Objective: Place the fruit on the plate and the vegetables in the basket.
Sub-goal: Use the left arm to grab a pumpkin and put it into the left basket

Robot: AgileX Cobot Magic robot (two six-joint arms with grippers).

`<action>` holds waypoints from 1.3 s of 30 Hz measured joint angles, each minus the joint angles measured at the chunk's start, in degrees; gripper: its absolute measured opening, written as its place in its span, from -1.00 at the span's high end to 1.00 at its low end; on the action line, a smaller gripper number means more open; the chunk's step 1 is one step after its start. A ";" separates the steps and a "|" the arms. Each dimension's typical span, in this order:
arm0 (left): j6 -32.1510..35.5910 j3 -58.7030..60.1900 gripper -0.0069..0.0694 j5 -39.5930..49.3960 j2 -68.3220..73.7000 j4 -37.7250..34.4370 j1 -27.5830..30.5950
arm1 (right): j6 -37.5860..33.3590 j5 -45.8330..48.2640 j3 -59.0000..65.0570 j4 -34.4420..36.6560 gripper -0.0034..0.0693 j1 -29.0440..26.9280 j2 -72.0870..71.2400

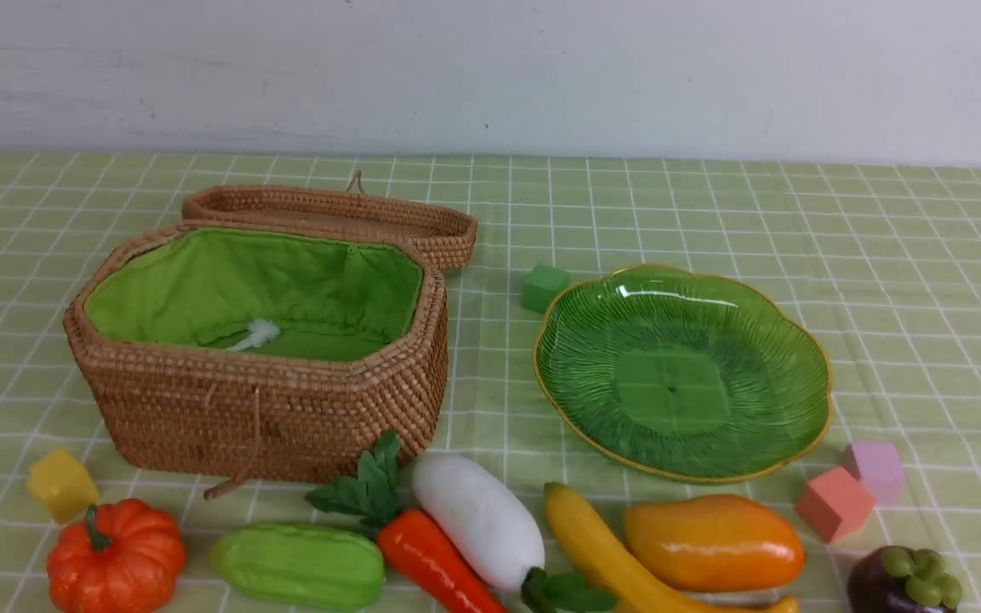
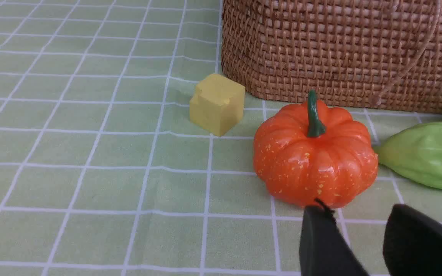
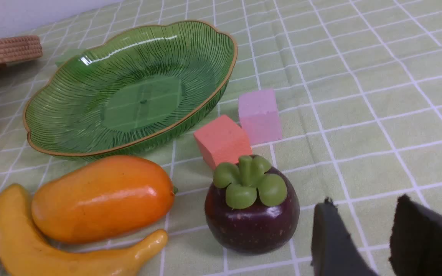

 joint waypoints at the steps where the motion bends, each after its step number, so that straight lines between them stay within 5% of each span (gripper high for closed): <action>1: 0.00 0.00 0.19 0.00 0.00 0.00 0.00 | 0.00 0.00 0.00 0.00 0.25 0.00 0.00; 32: 0.05 0.00 0.19 -0.06 0.00 0.56 0.00 | 0.00 0.00 0.00 0.00 0.25 0.00 0.00; 39: 0.06 0.00 0.19 -6.26 0.00 1.18 0.00 | 0.00 0.00 0.00 0.00 0.25 0.00 0.00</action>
